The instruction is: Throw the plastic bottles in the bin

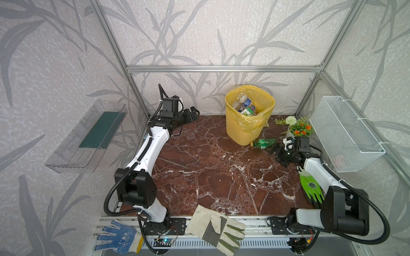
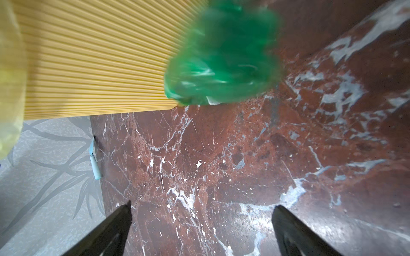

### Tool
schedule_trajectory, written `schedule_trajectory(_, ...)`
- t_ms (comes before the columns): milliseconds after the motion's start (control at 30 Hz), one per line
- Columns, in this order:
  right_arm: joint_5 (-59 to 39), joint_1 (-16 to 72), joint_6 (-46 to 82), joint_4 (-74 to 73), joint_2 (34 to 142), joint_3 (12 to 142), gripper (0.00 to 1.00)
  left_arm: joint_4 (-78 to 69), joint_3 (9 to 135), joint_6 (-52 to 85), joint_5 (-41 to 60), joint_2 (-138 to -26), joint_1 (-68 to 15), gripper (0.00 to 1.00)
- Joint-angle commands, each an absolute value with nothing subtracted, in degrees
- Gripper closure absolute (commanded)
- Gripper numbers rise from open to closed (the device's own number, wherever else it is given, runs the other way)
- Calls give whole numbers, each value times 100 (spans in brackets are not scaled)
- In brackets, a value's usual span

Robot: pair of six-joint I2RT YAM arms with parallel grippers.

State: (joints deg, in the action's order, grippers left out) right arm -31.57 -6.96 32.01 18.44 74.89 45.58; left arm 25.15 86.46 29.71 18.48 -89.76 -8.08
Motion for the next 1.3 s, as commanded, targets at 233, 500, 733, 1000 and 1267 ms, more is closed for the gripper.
schedule_trajectory(233,-2342,-710,2537,2857,7214,5247,0,2442,7303,2679,1439,-8085,-571,1)
schedule_trajectory(500,-1143,-711,3083,3636,7733,5706,1,2934,7230,2294,1511,-7959,-516,1)
schedule_trajectory(733,143,-746,3871,4214,7193,5628,1,3122,7028,1996,1538,-7889,-448,1)
schedule_trajectory(1000,-54,-1340,4065,4281,7173,5157,1,2938,6838,1999,1840,-7957,-373,2)
schedule_trajectory(1267,-244,-1354,3928,3910,8338,5633,1,2927,6762,1995,1957,-7944,-312,2)
